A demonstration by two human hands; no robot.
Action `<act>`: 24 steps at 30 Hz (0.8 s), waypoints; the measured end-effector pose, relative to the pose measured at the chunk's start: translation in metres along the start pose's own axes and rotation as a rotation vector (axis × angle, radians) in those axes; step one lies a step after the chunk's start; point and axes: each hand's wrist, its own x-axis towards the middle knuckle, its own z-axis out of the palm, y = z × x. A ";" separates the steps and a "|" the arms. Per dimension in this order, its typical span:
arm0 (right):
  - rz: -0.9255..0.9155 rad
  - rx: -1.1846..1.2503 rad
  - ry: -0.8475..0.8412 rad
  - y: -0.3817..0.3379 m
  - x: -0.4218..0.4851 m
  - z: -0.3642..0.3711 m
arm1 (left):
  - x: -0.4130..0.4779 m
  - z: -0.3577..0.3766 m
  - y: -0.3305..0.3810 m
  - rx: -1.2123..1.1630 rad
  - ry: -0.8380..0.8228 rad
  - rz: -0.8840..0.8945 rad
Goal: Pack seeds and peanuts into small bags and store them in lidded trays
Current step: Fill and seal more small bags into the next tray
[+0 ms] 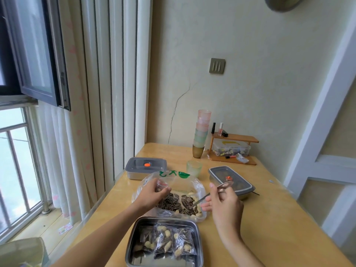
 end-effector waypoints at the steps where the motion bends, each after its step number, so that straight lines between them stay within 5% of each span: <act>1: -0.019 -0.012 0.002 0.002 -0.001 0.001 | 0.000 0.000 0.001 0.003 -0.008 0.004; 13: -0.153 -0.118 -0.168 0.007 -0.003 -0.004 | 0.003 0.001 -0.002 0.103 -0.038 0.021; 24: 0.016 -0.027 -0.062 -0.002 0.026 -0.002 | 0.009 0.005 -0.011 0.152 -0.054 -0.027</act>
